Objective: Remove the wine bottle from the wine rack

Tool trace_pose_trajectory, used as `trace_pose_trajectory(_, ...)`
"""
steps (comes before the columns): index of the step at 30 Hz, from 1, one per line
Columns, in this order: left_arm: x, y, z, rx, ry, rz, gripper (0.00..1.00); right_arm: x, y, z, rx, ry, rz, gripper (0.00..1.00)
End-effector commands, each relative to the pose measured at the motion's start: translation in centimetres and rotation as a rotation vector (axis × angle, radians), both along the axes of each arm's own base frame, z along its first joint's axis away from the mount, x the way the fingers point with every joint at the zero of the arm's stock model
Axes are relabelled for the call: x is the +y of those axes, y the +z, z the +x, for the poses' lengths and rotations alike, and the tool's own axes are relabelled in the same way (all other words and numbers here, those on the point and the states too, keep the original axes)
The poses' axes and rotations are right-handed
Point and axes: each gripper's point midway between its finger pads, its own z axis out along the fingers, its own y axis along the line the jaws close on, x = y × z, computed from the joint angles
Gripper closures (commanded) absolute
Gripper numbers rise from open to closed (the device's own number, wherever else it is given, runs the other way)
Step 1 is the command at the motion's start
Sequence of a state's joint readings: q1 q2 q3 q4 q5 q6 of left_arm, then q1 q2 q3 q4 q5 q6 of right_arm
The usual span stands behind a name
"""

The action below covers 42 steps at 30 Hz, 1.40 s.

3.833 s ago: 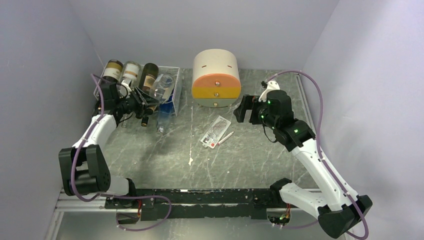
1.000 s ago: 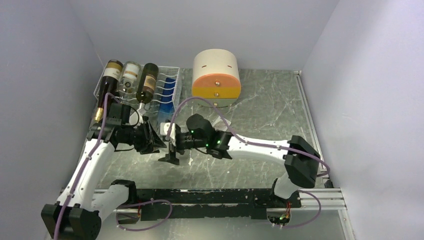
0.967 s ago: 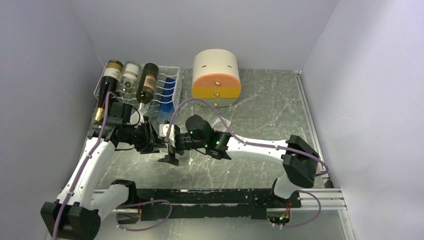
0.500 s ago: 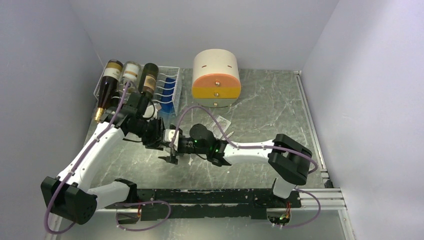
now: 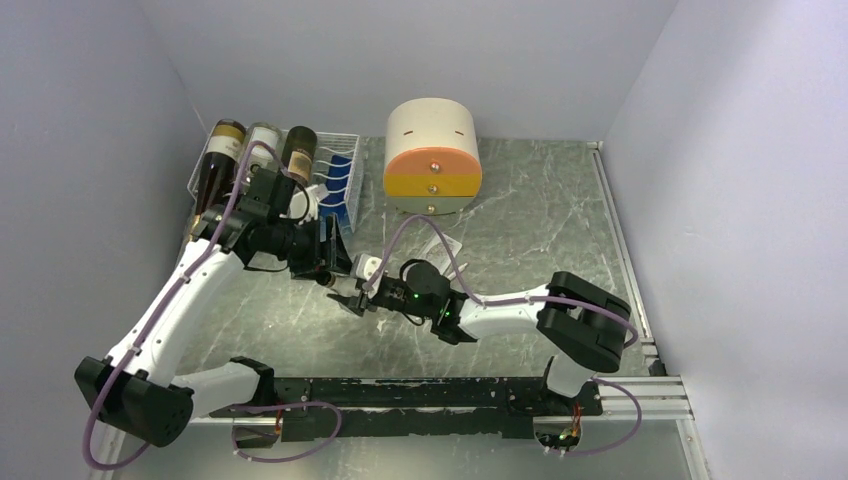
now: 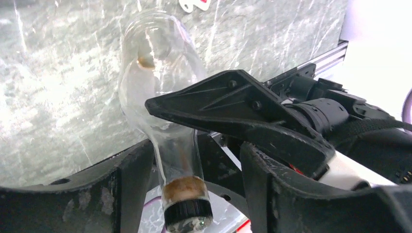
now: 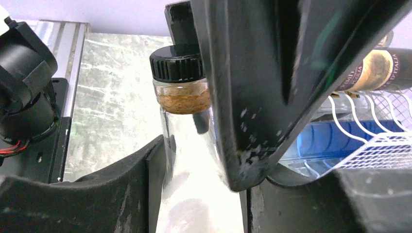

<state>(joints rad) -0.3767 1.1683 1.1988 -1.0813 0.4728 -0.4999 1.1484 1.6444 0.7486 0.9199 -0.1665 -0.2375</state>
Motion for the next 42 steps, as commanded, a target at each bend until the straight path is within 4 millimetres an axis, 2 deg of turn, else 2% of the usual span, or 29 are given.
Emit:
trace_pose_trajectory(1, -1.0, 3.6, 0.8, -0.151, -0.050, -0.087, 0.28, -0.9, 1.7, 0.2, 0.020, -0.039, 0.086, 0.50)
trace_pose_trajectory(6, -1.3, 4.9, 0.9, -0.215, -0.058, -0.122, 0.06, -2.0, 2.1, 0.3, 0.041, -0.071, 0.112, 0.57)
trace_pose_trajectory(9, -0.6, 5.9, 1.7, -0.287, -0.026, -0.088, 0.04, -3.1, 2.3, 0.4, 0.061, -0.101, 0.130, 0.59)
trace_pose_trajectory(12, 1.1, 7.4, 3.2, -0.393, 0.049, -0.010, 0.03, -4.3, 2.1, 0.6, 0.088, -0.142, 0.138, 0.59)
trace_pose_trajectory(16, 3.9, 10.5, 5.6, -0.586, 0.212, 0.072, 0.05, -5.3, 1.2, 1.4, 0.145, -0.213, 0.118, 0.56)
trace_pose_trajectory(19, 5.4, 14.2, 7.4, -0.794, 0.330, 0.054, 0.03, -5.8, 0.4, 2.3, 0.191, -0.285, 0.109, 0.48)
trace_pose_trajectory(23, 6.6, 18.9, 9.6, -1.016, 0.431, 0.035, 0.02, -6.1, 0.2, 3.1, 0.223, -0.342, 0.083, 0.39)
trace_pose_trajectory(26, 7.0, 21.3, 11.2, -1.095, 0.484, 0.041, 0.02, -6.3, -0.1, 3.4, 0.242, -0.373, 0.056, 0.35)
trace_pose_trajectory(28, 7.2, 22.1, 12.5, -1.151, 0.484, 0.076, 0.02, -6.6, -0.1, 3.7, 0.258, -0.397, 0.053, 0.33)
trace_pose_trajectory(31, 7.6, 22.8, 14.2, -1.217, 0.509, 0.122, 0.02, -7.1, 0.0, 4.1, 0.312, -0.449, 0.049, 0.29)
trace_pose_trajectory(36, 9.3, 22.1, 15.9, -1.296, 0.579, 0.231, 0.00, -7.5, 0.6, 4.5, 0.408, -0.524, 0.020, 0.27)
trace_pose_trajectory(42, 11.7, 17.5, 16.6, -1.273, 0.634, 0.307, 0.00, -8.1, 0.7, 5.4, 0.415, -0.598, 0.006, 0.30)
